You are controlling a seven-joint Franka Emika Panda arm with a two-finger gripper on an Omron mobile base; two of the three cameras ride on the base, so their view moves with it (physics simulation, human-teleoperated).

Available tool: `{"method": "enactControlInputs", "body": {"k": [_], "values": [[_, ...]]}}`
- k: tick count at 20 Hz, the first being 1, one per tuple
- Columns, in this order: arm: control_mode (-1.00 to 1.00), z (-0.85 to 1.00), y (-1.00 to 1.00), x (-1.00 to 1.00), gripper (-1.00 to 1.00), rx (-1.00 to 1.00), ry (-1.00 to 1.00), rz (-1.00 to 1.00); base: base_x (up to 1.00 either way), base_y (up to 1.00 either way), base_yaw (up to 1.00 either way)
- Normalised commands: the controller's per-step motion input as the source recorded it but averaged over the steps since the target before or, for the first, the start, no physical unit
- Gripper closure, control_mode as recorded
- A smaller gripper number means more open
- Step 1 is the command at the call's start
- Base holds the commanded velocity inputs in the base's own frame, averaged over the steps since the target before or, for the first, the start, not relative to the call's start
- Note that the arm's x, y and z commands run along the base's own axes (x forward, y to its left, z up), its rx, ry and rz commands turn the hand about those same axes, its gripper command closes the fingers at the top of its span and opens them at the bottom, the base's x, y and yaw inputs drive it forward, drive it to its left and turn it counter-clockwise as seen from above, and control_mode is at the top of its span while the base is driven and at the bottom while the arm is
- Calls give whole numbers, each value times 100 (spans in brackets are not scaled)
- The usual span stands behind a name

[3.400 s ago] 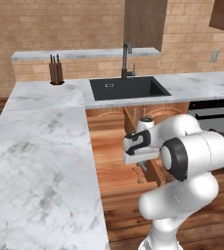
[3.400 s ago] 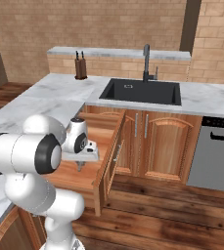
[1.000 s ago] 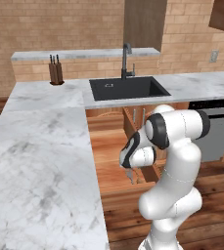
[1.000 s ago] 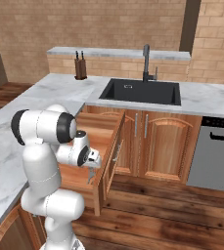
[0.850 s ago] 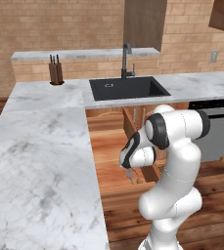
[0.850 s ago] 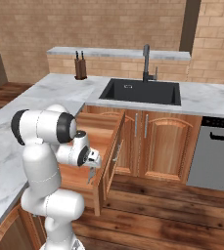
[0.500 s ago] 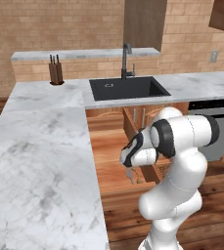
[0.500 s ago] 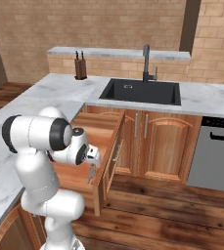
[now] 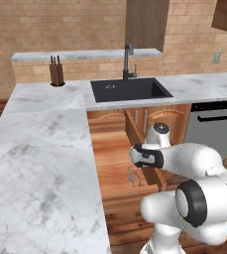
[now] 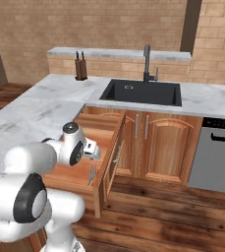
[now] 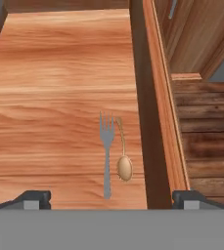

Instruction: Organize the utensils by type. Pick up the wooden spoons from the counter and place them in the open cabinet. Then pick up the metallic utensils from the counter and place them in the open drawer.

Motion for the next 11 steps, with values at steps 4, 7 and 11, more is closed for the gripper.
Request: {"method": "enactControlInputs", "body": {"k": [4, 7, 11], "values": [[-100, 100, -15, -50, -100, 0, 0, 0, 0, 0, 0], [-100, 100, -7, -31, -100, 0, 0, 0, 0, 0, 0], [-100, 100, -4, -25, -100, -1, 5, 0, 0, 0, 0]]}}
